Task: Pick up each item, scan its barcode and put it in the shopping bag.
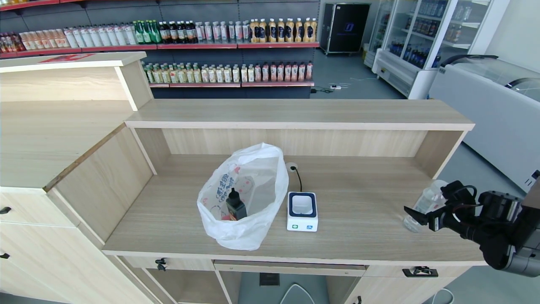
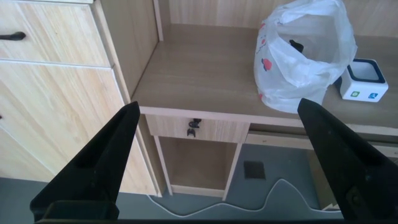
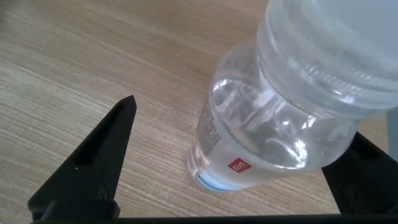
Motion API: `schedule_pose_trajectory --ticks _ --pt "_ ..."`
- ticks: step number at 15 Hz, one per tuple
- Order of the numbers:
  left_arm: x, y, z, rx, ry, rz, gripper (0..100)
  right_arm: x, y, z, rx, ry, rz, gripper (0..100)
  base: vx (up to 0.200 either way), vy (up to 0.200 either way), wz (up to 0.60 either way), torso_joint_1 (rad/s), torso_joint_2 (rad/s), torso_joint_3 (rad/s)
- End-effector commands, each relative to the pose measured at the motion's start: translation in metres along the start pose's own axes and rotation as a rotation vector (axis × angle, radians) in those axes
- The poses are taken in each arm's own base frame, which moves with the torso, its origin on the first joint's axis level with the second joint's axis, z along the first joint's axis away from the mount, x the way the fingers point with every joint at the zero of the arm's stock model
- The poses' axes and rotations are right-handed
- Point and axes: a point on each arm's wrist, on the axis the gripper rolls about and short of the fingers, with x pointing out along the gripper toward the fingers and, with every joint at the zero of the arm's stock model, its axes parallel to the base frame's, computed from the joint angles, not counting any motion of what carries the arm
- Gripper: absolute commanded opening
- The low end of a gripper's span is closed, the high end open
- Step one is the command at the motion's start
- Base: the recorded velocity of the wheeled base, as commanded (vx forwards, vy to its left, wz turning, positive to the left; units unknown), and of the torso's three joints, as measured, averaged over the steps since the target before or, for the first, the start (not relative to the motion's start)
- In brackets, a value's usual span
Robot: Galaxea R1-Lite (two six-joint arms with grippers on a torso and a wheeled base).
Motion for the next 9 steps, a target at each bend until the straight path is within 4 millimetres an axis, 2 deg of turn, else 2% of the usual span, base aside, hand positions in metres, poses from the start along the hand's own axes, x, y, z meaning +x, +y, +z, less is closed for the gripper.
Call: schedule_pose_trajectory --ticks 1,8,9 --pt "0.0 0.0 0.0 0.0 -0.001 0.001 100 0.004 0.002 -0.006 0.003 0.005 0.008 100 0.0 0.0 0.0 0.0 0.0 0.0" --pt "0.0 0.0 0.0 0.0 -0.001 0.001 100 0.014 0.002 -0.009 -0.004 -0.006 0.015 100 0.0 0.0 0.0 0.0 0.0 0.0" --pt "0.0 0.0 0.0 0.0 -0.001 0.001 100 0.015 0.002 -0.009 -0.004 -0.006 0.013 0 0.0 0.0 0.0 0.0 0.0 0.0"
